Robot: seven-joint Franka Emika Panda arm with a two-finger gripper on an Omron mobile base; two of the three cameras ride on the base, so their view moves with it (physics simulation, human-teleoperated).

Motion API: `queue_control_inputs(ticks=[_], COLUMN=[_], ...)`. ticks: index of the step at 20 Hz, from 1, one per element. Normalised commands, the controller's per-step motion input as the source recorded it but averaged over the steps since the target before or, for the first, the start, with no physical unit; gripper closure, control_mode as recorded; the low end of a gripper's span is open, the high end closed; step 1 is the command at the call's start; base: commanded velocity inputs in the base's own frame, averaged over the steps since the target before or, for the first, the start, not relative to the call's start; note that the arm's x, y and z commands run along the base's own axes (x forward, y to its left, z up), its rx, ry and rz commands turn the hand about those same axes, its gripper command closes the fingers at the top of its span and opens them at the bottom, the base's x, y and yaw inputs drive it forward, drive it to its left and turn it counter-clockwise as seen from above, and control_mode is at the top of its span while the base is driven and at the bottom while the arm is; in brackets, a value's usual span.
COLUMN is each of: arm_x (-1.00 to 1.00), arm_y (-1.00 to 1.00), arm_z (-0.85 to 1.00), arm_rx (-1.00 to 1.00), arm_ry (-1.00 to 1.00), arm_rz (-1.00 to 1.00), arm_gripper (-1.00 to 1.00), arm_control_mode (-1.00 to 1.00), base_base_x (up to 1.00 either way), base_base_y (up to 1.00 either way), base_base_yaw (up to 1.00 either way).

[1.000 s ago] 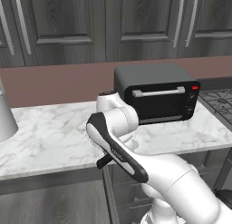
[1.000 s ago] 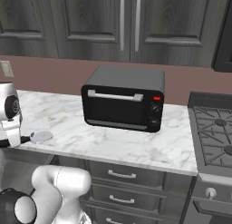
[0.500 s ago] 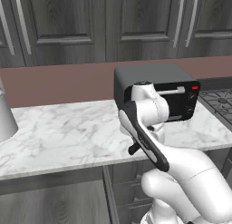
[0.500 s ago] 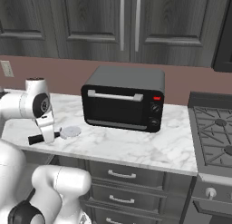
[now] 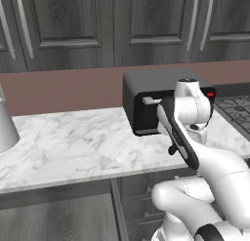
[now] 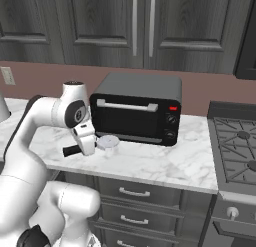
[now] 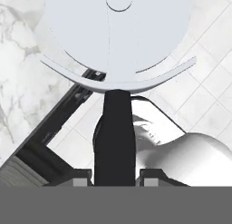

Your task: Take the pizza cutter from the drawer on the left and place it on the dining counter for cutting.

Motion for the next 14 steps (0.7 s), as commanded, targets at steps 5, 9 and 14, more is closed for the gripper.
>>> queue_control_inputs(ticks=[5,9,14], arm_x=[0.0,0.01,0.15], arm_y=[-0.94,-0.62,-0.04], arm_z=[0.08,0.01,0.0], arm_rx=[0.0,0.0,0.0], arm_ry=[-0.02,0.0,0.0], arm_rz=[0.04,0.05,0.05], arm_gripper=[1.0,1.0,1.0], arm_control_mode=[-1.0,-1.0,-1.0], base_base_x=[0.0,0.0,0.0], base_base_y=[0.0,0.0,0.0], base_base_yaw=[0.0,0.0,0.0])
